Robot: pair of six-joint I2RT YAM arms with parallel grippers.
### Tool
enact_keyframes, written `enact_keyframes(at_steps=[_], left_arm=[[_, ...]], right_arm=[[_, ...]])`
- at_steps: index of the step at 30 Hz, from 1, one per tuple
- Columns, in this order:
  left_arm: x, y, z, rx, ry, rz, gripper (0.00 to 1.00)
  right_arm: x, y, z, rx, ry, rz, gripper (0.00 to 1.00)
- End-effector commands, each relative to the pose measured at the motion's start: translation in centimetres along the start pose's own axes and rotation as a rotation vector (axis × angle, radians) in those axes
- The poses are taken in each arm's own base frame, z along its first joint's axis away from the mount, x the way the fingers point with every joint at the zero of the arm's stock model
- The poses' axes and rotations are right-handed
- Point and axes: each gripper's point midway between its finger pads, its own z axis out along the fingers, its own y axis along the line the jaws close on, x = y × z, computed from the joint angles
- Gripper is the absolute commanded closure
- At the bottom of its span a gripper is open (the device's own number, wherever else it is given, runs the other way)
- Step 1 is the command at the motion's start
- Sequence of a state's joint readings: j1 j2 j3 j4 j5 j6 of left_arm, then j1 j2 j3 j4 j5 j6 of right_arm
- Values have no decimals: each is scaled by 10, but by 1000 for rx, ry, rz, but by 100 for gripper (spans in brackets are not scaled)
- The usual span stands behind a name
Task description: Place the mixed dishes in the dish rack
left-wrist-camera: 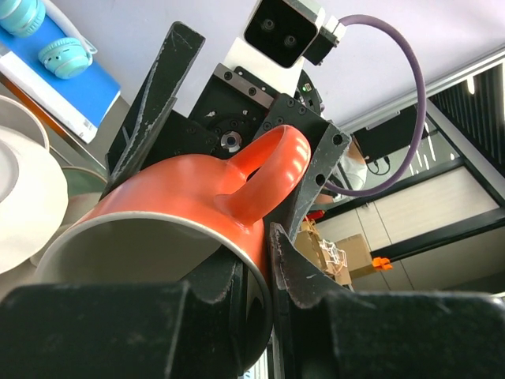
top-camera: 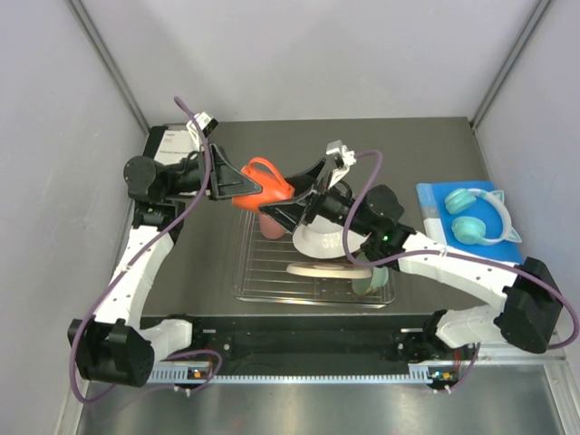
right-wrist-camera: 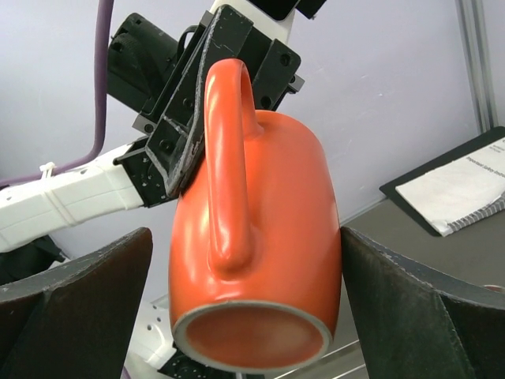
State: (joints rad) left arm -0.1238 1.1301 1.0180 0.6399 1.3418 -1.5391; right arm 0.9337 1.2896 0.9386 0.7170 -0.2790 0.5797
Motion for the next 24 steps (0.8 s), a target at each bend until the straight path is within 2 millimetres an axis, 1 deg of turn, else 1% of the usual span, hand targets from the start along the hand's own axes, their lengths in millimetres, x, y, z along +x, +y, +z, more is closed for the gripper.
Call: enact_keyframes(at_steps=[1, 7, 10, 12, 13, 14, 16, 17, 18, 20, 22, 23, 24], left_arm=[[-9, -12, 4, 36, -43, 93, 100], [-10, -9, 6, 45, -48, 85, 100], [-10, -8, 6, 45, -48, 85, 100], [-10, -9, 6, 46, -51, 87, 100], [-11, -9, 6, 46, -53, 90, 100], [-11, -8, 6, 46, -53, 88, 100], [-9, -5, 6, 43, -53, 79, 100], [-9, -4, 6, 42, -52, 81, 100], [-8, -3, 6, 40, -46, 84, 100], [-8, 2, 6, 32, -44, 67, 100], [-8, 6, 6, 21, -44, 90, 100], [-9, 13, 6, 1, -45, 48, 100], [-10, 19, 6, -14, -44, 82, 96]], right_arm=[[-28, 34, 13, -121, -60, -21, 0], [-26, 35, 18, -140, -45, -9, 1], [-24, 37, 21, -152, -34, 1, 5], [-24, 38, 23, -156, -27, 6, 13], [-23, 38, 25, -161, -22, 10, 18], [-24, 40, 25, -173, -20, 8, 31], [-23, 40, 28, -177, -15, 15, 48], [-22, 42, 28, -182, -8, 20, 71], [-22, 40, 28, -176, -4, 23, 82], [-19, 38, 26, -165, 9, 28, 100], [-20, 38, 23, -160, 14, 26, 100], [-19, 36, 22, -154, 16, 32, 100], [-21, 37, 20, -154, 13, 35, 100]])
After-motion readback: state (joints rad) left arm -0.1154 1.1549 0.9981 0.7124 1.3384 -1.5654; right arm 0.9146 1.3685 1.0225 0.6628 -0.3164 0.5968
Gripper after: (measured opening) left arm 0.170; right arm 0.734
